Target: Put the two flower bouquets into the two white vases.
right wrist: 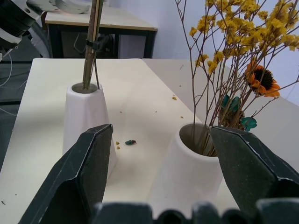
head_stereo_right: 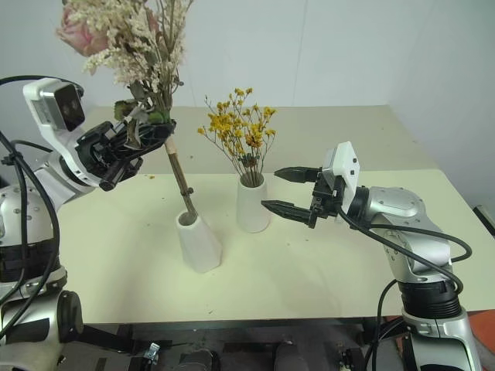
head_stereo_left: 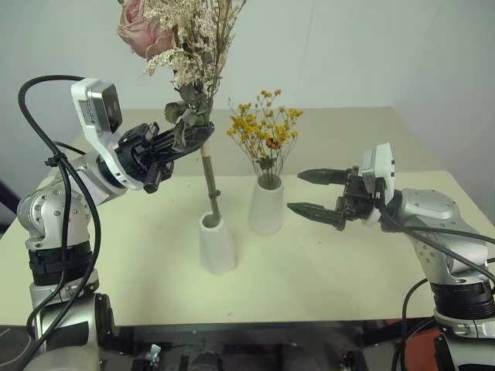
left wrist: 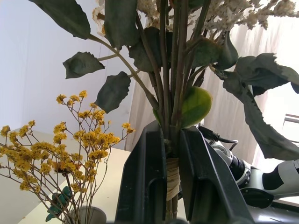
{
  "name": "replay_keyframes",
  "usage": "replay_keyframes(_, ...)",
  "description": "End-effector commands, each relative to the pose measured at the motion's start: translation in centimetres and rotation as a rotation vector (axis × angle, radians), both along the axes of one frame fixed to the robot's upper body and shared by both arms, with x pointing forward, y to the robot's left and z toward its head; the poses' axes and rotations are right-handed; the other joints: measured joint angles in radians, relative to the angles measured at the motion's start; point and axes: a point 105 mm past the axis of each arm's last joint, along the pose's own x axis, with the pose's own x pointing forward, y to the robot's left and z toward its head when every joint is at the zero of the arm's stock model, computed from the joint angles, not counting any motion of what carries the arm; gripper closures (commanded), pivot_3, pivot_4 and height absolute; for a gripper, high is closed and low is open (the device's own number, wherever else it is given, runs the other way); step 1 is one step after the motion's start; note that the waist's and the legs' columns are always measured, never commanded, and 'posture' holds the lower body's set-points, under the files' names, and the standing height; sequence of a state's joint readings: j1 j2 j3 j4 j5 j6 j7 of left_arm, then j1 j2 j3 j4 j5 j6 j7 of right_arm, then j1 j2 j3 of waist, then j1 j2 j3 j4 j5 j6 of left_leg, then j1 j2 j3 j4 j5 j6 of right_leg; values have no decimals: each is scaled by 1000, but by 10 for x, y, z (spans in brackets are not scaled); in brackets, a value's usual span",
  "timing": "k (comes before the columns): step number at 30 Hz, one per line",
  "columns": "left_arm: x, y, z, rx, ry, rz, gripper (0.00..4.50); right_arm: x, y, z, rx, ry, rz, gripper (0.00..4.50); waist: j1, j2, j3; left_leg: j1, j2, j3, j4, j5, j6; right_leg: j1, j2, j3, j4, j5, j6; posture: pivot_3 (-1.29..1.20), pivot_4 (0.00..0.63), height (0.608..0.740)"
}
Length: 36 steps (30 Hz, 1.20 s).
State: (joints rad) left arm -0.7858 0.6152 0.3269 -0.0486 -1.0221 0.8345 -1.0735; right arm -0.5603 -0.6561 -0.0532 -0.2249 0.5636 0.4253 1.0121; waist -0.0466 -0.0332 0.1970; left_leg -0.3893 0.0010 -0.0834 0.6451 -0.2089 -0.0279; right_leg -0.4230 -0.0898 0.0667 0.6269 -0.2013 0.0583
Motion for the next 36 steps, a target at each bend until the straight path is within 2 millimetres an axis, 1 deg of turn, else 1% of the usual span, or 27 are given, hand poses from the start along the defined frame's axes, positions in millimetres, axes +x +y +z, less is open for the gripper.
replay_keyframes(1, -2, -1, 9, 15, -53, 3, 4351, -4, 2, 11, 17, -43, 7, 585, 0, 0, 0, 0, 0, 0, 0, 0, 0, 0, 0, 0, 0, 0, 0, 0, 150, 740)
replay_keyframes(17, -3, 0, 21, 23, -109, -4, 4351, -5, 6, 8, 40, -41, 6, 585, 0, 0, 0, -1, 0, 0, 0, 0, 0, 0, 0, 0, -1, 0, 0, 0, 150, 740)
replay_keyframes(24, -6, -1, 20, 33, -103, -24, 4351, -5, 6, 7, 48, -40, 2, 585, 0, 0, 0, -1, 0, 0, 0, 0, 0, 0, 0, 0, -1, -1, 1, 0, 150, 740)
replay_keyframes(31, -14, -1, 19, 43, -102, -61, 4351, -5, 7, 6, 49, -36, 7, 585, 0, 0, 0, -1, 0, 0, 0, 0, 0, 0, 0, 0, -1, -1, 1, 0, 150, 740)
replay_keyframes(36, -16, -1, 20, 36, -103, -67, 4351, -5, 7, 6, 48, -34, 10, 585, 0, 0, 0, 0, 0, 0, 0, 0, 0, 0, 0, 0, 0, -2, 3, 0, 150, 740)
